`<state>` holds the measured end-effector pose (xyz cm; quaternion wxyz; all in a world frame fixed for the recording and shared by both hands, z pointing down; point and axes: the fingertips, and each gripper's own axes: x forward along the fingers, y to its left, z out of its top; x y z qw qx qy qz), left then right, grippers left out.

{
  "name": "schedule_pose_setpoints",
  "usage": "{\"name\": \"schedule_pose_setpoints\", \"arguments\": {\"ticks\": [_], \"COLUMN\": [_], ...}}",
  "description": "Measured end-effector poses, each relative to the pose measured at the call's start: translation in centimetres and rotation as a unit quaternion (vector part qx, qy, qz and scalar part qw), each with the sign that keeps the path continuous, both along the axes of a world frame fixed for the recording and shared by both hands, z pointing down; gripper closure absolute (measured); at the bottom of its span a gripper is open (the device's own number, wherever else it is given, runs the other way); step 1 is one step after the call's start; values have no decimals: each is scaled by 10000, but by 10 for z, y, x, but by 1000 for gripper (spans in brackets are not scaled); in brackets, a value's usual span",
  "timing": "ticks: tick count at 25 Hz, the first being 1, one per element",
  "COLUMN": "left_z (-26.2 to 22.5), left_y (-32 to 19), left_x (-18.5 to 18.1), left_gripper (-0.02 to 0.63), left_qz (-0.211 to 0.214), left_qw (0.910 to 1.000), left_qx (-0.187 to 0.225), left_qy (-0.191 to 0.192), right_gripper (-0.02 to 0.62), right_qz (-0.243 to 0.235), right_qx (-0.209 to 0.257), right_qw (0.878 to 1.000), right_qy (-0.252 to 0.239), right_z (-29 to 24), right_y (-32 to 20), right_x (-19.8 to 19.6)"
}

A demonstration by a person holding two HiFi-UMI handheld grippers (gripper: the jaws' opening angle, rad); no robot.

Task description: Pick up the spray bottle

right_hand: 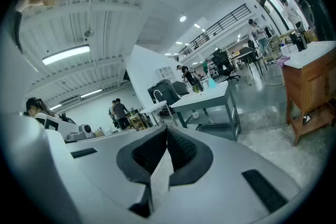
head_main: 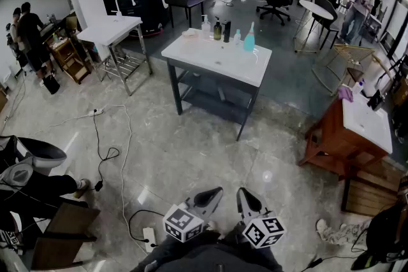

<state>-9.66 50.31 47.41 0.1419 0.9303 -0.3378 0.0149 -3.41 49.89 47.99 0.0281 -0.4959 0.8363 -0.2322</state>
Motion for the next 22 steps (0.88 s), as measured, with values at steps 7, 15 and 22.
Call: {"name": "schedule_pose_setpoints", "arguments": {"ticks": [7, 15, 22], "left_z": [2, 11, 16], "left_y": [15, 26, 22], "left_x": [-6, 1, 7], "left_gripper": [600, 600, 600], "left_qz": [1, 199, 315], "left_qw": [9999, 9993, 9985], "left_qx": [-76, -267, -383], "left_qy": [87, 183, 252], "right_gripper": [584, 584, 583], "right_qz": [78, 106, 178], "right_qx": [-42, -281, -328], "right_qw": [10000, 9993, 9992], "right_qy": [34, -224, -172], "right_z": [2, 8, 9], "right_y": [18, 34, 30], "right_x": [-2, 0, 6]}}
